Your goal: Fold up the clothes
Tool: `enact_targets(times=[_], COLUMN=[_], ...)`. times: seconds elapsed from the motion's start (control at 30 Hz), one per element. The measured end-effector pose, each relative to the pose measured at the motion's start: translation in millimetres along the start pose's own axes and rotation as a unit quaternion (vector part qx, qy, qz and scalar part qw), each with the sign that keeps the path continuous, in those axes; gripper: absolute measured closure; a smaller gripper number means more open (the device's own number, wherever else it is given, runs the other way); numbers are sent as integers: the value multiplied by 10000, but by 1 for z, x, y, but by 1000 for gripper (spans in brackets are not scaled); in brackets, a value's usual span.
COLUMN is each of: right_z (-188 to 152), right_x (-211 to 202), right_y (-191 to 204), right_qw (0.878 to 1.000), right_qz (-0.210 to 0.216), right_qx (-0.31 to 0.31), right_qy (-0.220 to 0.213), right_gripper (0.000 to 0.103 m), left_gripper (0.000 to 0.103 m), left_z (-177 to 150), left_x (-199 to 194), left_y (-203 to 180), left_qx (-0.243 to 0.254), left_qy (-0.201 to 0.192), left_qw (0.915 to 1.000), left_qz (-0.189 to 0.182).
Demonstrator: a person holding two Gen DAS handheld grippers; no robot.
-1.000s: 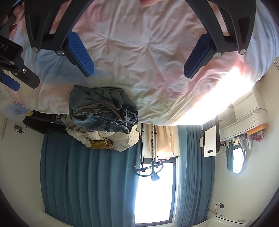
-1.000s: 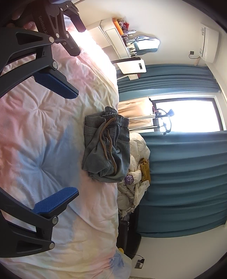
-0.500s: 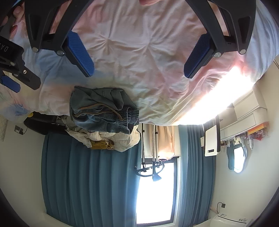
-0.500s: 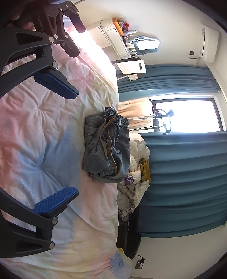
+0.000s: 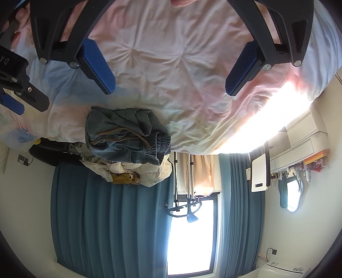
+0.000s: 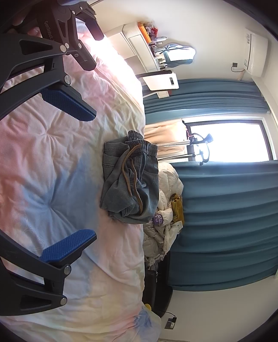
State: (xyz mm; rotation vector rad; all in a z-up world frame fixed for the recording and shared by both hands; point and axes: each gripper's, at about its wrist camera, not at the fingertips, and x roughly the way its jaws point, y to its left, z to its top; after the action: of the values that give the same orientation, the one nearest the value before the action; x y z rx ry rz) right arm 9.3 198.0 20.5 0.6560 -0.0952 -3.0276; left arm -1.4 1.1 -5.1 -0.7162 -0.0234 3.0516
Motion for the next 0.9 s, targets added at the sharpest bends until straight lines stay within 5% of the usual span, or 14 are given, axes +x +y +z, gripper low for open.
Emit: enact_targets(times=[0.67,0.9], right_z=[-1,2], right_x=[0,3], right_y=[-1,-3], right_qw=[10000,9999], right_qz=[2,-29], right_qx=[55,107], right_qy=[42,75], right_gripper=[0,0], left_gripper=[0,0], left_z=[3,27], left_x=[2,3], left_y=[4,-2], left_qx=[-159,23], left_qy=[77,-37], left_qw=[9998,10000], left_qz=[-31,-20])
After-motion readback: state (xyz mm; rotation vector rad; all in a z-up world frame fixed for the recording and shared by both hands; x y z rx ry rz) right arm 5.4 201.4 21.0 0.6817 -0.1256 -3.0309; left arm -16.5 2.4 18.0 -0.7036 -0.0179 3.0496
